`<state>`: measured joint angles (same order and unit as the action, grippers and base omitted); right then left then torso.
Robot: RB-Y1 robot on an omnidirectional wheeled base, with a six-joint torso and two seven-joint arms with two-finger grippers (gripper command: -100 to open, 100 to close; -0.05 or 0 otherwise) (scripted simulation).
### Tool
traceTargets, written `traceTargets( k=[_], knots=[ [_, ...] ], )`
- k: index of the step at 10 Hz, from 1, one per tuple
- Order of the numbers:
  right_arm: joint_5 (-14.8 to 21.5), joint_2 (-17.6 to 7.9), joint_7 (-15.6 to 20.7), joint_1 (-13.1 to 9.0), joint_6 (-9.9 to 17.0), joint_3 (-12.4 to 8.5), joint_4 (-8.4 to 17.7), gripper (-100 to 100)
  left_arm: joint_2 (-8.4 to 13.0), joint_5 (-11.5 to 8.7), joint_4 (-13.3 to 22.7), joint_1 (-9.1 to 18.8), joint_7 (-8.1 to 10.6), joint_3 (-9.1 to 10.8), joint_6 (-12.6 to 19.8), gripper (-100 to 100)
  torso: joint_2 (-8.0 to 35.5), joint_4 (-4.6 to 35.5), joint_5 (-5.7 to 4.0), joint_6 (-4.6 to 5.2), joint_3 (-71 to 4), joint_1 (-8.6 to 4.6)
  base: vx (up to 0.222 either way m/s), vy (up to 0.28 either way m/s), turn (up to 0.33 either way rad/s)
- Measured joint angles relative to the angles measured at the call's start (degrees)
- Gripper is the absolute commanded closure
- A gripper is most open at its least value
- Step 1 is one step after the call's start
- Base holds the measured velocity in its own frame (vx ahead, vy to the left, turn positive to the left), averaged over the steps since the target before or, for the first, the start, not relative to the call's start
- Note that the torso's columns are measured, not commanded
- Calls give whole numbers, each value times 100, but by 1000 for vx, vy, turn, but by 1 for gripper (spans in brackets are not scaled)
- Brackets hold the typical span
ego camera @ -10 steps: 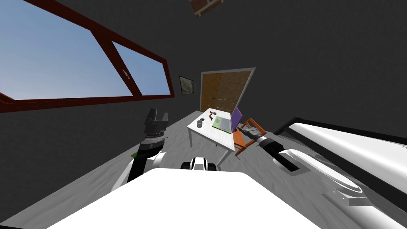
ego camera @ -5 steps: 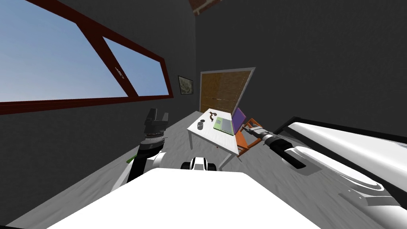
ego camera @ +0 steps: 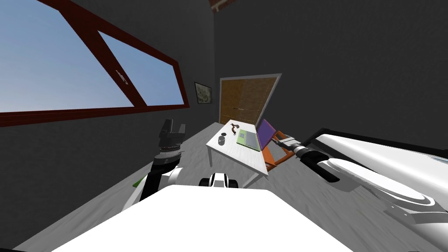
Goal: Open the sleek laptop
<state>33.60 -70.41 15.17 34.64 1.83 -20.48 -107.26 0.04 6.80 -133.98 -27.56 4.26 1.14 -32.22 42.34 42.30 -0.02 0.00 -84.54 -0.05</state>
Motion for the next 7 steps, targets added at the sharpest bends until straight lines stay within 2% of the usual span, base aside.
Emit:
traceTargets(
  k=[2, 3, 4, 5, 7],
  knots=[
    [66, -210, 42, 142, 200, -121, -33, -100, 0, 0, 0, 0, 0, 0, 0, 0, 1, 0, 0, 0, 1, 2, 36, 28, -21],
    [72, -219, 50, 144, 217, -125, -29, -100, 0, 0, 0, 1, 0, 0, 0, 0, 4, 1, -1, 0, 3, -3, 0, 0, 0],
    [71, -218, 49, 144, 215, -125, -30, 100, 0, 0, 0, 1, 0, 0, 0, 0, 5, 2, -2, 0, 4, -4, 0, 0, 0],
    [71, -218, 49, 144, 215, -125, -30, 100, 0, 0, 0, 1, 0, 0, 0, 0, 1, 1, 0, 0, 1, 0, 26, 93, -7],
    [190, -497, 154, 359, 355, -137, -21, 100, -1, 0, 0, 0, 0, -1, 0, 0, -24, -7, 15, -2, -15, 44, 74, 163, -14]
  ],
)
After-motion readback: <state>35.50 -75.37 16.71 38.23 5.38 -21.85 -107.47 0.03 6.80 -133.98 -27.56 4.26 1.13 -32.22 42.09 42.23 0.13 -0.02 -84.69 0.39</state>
